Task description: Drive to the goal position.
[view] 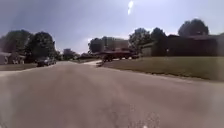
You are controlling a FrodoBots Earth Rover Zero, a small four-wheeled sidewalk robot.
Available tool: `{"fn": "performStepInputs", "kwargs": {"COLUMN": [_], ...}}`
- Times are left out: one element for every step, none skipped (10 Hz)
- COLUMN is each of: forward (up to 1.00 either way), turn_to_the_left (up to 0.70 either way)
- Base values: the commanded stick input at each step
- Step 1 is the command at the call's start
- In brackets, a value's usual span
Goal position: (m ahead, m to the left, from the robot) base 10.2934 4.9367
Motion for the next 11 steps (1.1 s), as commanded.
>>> {"fn": "performStepInputs", "kwargs": {"forward": [0.70, 0.70, 0.70, 0.70, 0.70, 0.70, 0.70, 0.70, 0.70, 0.70, 0.70], "turn_to_the_left": [0.00, 0.00, 0.00, 0.00, 0.00, 0.00, 0.00, 0.00, 0.00, 0.00, 0.00]}}
